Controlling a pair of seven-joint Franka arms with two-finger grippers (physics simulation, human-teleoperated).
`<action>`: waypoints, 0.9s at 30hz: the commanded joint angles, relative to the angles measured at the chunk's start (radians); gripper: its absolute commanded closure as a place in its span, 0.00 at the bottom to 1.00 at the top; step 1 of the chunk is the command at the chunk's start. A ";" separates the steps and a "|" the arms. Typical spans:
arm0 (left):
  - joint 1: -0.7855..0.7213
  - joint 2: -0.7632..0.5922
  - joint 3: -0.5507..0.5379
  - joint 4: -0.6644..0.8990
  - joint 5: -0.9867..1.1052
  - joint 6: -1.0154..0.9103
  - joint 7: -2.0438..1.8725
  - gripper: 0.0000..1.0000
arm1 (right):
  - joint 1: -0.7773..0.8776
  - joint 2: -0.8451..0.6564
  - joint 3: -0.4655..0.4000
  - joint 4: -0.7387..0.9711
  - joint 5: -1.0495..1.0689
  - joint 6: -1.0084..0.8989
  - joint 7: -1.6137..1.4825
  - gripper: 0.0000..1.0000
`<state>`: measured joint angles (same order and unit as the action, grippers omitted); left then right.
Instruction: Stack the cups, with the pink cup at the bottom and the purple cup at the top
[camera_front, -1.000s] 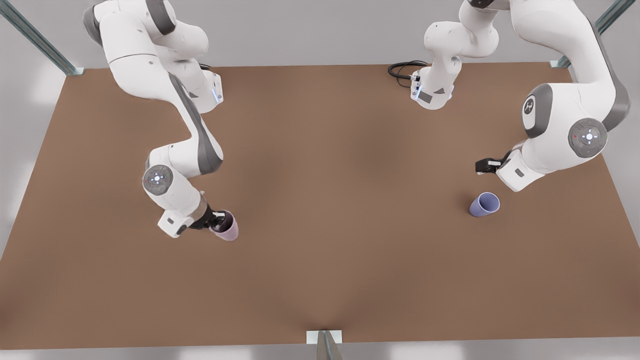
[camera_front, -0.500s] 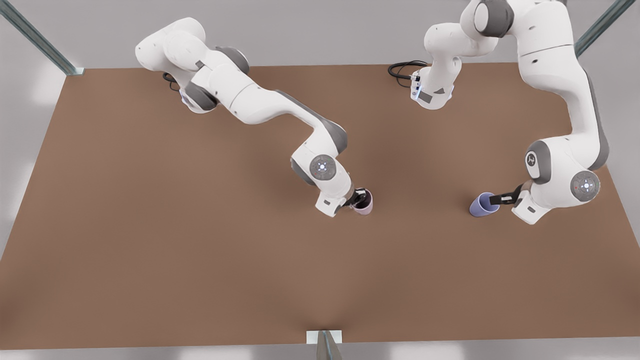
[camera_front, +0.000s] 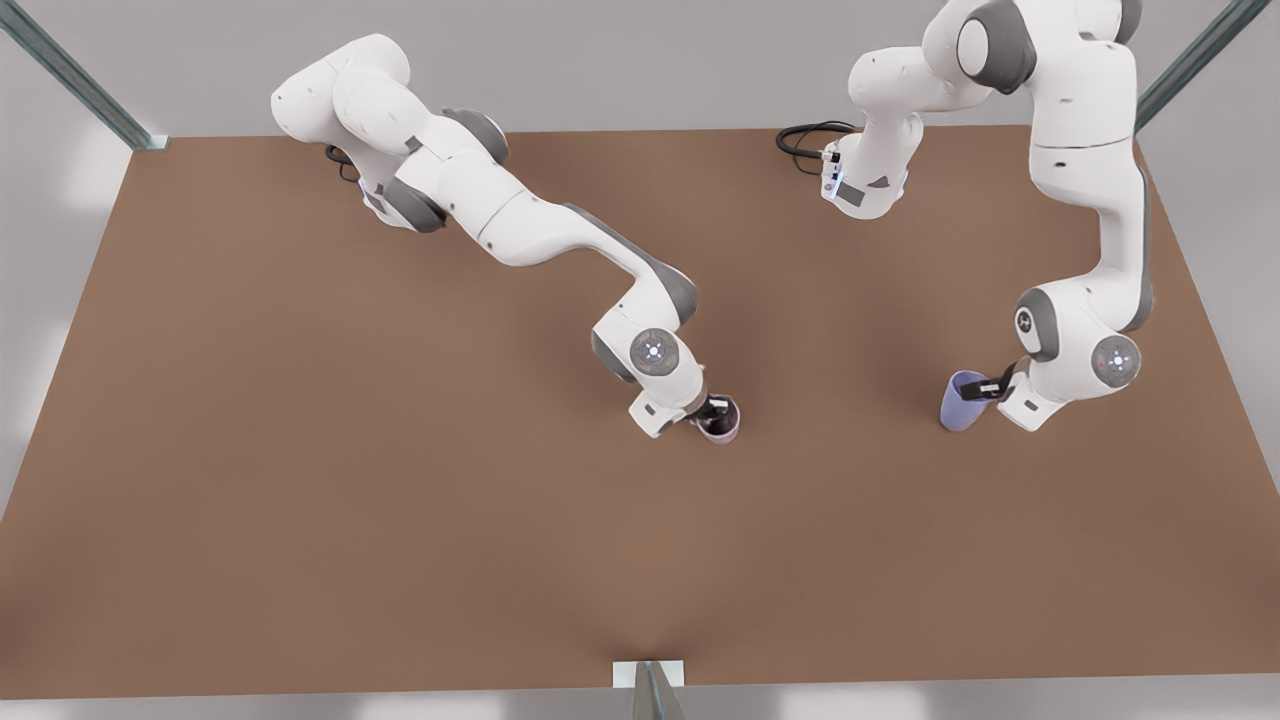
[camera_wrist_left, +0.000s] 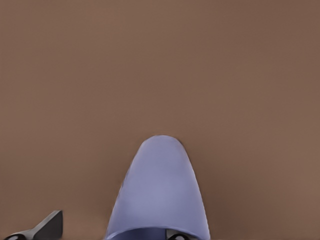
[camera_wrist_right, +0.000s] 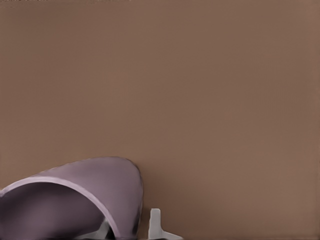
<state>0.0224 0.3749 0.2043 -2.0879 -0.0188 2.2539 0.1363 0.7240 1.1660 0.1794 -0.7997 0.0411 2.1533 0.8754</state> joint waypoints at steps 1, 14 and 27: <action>0.001 0.002 0.000 -0.009 0.002 0.073 0.051 0.00 | 0.000 -0.002 0.000 0.000 -0.004 0.002 0.204 0.17; -0.001 -0.010 -0.089 0.002 -0.001 0.069 0.037 0.79 | 0.020 -0.009 -0.001 -0.001 -0.020 0.003 0.208 0.00; -0.068 -0.048 -0.100 0.199 -0.075 -0.212 -0.119 0.79 | 0.017 -0.043 0.000 -0.009 -0.075 -0.095 0.204 0.00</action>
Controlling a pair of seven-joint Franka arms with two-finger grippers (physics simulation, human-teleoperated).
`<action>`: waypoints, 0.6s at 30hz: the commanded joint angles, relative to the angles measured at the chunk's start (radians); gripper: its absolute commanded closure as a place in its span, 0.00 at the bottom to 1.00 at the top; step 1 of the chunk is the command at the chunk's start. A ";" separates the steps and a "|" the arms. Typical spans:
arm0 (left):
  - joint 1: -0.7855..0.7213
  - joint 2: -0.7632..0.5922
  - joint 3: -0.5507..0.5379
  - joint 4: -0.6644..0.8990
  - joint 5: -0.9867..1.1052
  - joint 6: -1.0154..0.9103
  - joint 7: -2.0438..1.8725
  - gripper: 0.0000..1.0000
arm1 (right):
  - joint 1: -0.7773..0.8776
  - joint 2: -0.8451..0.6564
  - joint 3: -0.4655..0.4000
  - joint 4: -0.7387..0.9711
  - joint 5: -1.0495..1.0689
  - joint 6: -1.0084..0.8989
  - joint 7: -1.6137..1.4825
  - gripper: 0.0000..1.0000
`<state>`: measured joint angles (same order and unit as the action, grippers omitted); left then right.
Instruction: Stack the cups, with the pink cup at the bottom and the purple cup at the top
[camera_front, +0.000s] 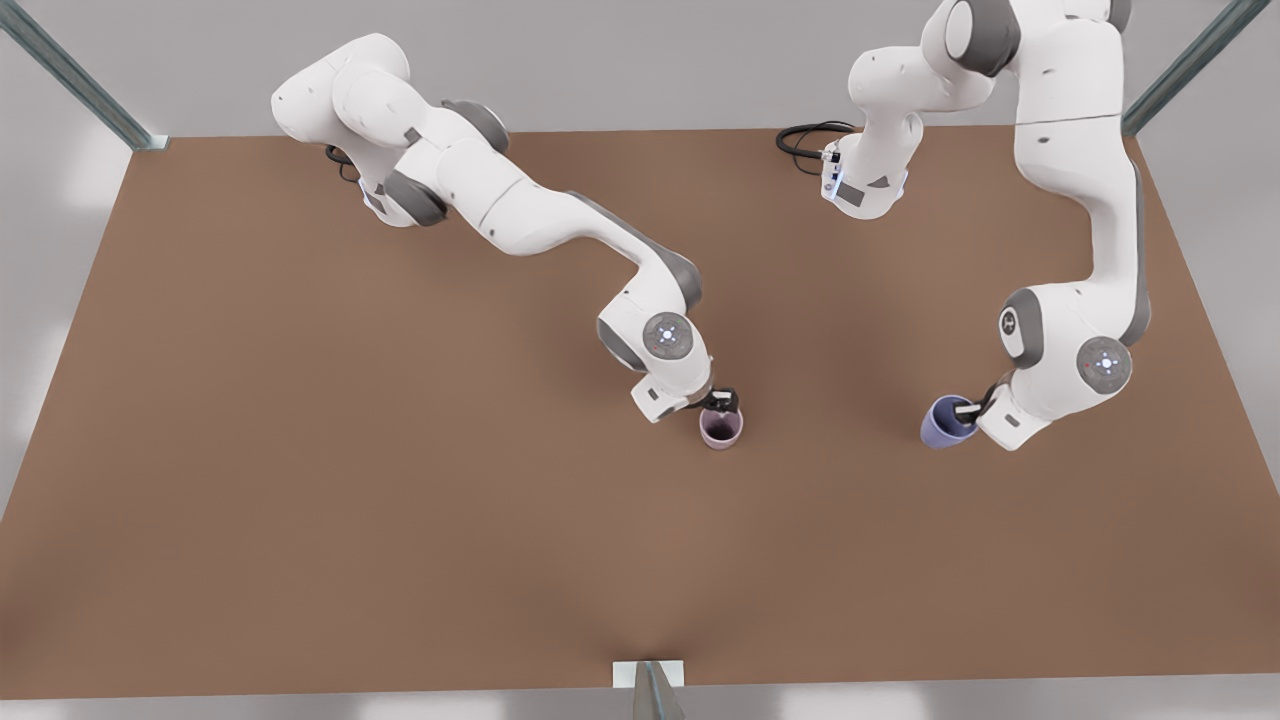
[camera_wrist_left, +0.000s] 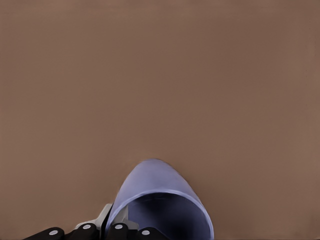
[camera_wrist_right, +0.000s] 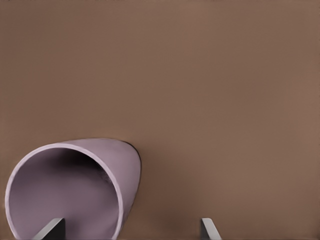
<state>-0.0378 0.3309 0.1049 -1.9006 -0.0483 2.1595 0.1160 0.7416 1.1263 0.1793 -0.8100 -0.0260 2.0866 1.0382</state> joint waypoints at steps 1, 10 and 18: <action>-0.028 -0.013 -0.002 0.052 -0.065 -0.177 -0.162 0.79 | -0.001 -0.002 0.000 0.000 -0.008 -0.026 0.042 0.00; -0.240 -0.026 -0.106 0.213 -0.058 -0.311 -0.743 0.79 | -0.536 -0.612 -0.023 -0.279 -0.109 -0.356 -0.550 0.00; -0.459 0.226 -0.090 0.551 -0.064 -0.359 -1.000 0.79 | -0.844 -0.956 -0.063 -0.660 -0.014 -0.488 -1.029 0.00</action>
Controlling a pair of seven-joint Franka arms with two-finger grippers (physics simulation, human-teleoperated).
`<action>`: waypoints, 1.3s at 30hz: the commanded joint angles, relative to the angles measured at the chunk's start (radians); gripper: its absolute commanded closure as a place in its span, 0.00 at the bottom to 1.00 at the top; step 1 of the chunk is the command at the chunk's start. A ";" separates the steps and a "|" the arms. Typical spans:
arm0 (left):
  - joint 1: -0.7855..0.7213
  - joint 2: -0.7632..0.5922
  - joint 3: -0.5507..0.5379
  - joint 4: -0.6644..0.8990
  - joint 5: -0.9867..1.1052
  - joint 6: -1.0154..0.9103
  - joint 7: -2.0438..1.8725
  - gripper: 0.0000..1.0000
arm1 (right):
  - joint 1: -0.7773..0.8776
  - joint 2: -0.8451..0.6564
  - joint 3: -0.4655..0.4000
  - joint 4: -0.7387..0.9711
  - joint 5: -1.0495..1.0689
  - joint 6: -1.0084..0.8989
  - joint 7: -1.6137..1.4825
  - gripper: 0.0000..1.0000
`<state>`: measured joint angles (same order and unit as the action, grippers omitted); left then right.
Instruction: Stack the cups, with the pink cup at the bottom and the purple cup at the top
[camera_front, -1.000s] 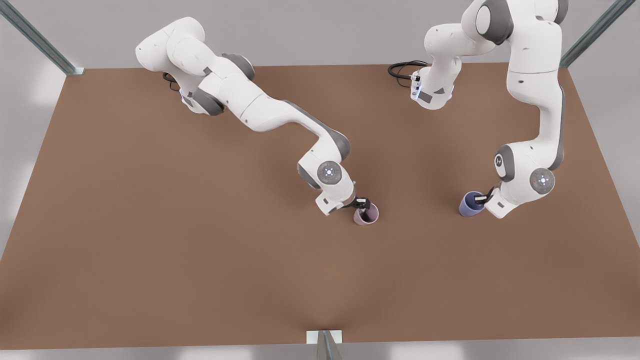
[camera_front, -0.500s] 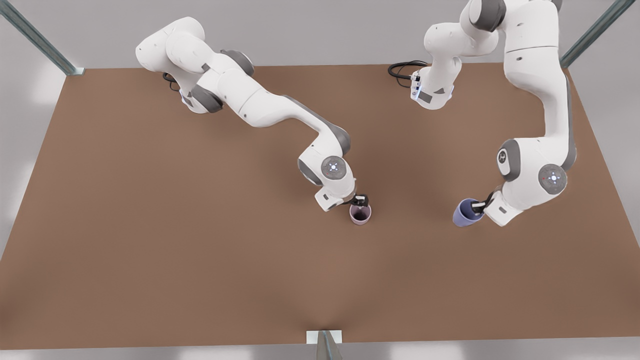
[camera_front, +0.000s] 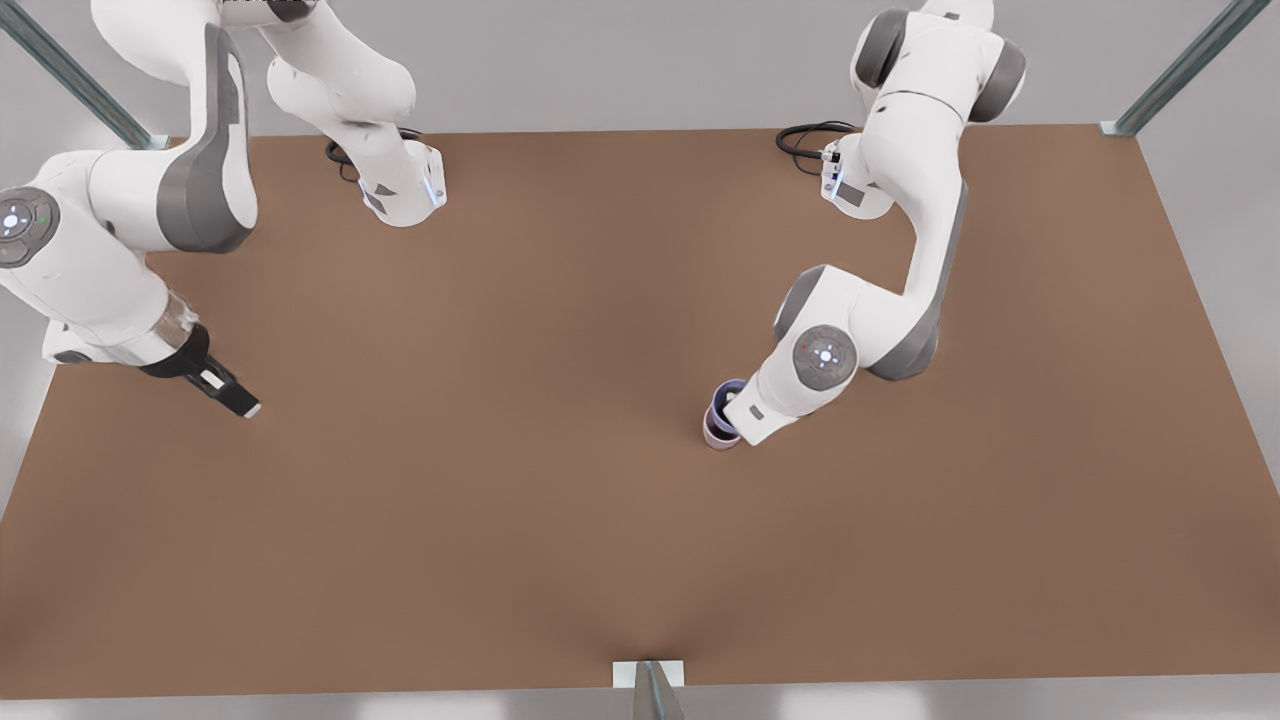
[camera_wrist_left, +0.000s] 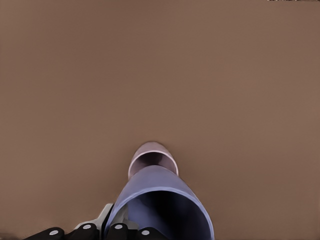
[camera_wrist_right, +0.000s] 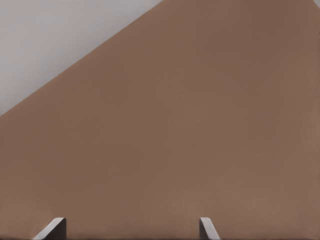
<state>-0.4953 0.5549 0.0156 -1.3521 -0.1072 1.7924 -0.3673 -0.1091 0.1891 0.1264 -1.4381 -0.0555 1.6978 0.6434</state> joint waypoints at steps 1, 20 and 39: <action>-0.002 0.007 0.000 -0.012 -0.006 0.048 -0.519 0.79 | 0.009 0.111 -0.010 0.145 0.016 -0.178 -0.645 0.00; -0.014 0.023 0.000 -0.153 -0.014 0.229 -0.502 0.79 | 0.031 0.081 -0.010 0.085 0.023 -0.175 -0.579 0.00; -0.015 0.039 0.000 -0.174 -0.005 0.254 -0.498 0.00 | 0.031 0.082 -0.005 0.082 0.025 -0.156 -0.591 0.00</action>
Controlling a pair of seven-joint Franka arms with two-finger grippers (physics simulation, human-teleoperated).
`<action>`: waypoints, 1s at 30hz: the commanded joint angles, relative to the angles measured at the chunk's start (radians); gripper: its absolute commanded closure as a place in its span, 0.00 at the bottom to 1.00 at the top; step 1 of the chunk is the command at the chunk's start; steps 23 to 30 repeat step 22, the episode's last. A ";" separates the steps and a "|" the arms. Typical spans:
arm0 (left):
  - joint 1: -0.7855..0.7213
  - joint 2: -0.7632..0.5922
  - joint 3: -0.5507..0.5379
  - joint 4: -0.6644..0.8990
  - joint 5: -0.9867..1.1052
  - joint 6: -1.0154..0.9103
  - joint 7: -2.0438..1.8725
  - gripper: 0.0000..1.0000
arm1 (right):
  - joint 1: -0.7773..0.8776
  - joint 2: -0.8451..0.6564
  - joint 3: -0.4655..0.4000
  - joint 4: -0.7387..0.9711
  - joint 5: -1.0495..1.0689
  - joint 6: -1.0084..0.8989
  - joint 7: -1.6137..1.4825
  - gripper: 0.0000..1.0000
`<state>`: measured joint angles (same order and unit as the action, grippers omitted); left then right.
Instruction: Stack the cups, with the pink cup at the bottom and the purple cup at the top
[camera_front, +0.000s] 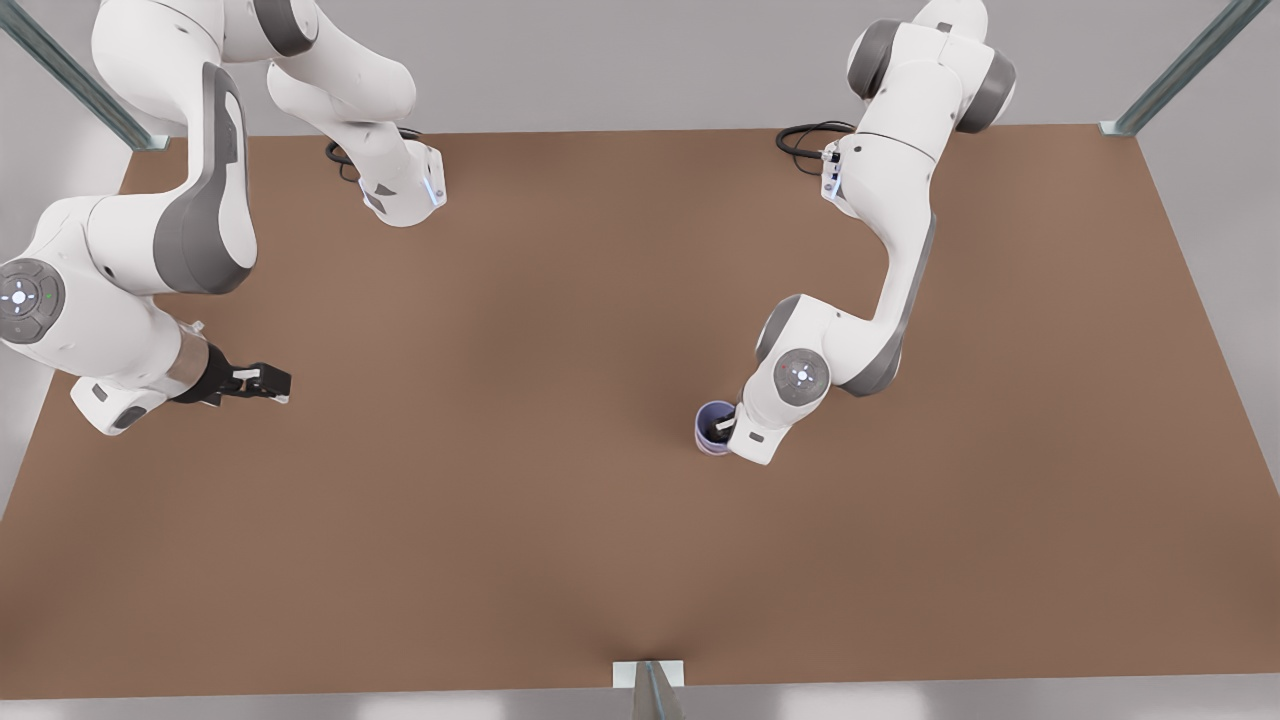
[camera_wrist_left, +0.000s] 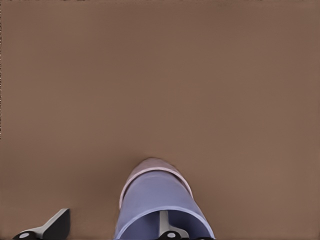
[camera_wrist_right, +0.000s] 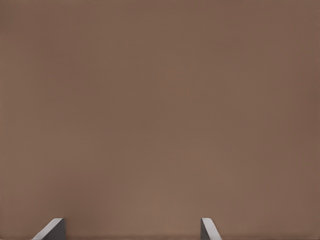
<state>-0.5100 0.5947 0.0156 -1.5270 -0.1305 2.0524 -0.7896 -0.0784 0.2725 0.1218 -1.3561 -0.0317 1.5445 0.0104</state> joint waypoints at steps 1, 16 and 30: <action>0.002 -0.009 0.000 0.001 0.019 -0.015 -0.072 0.00 | 0.000 -0.003 0.001 0.002 0.001 -0.004 0.042 0.00; 0.237 -0.381 0.073 0.050 0.178 -0.515 0.814 0.00 | 0.000 -0.001 0.001 0.002 0.001 -0.006 0.037 0.00; 0.238 -0.371 0.087 0.071 0.175 -0.537 0.813 0.00 | 0.000 -0.001 0.001 0.000 0.001 -0.006 0.039 0.00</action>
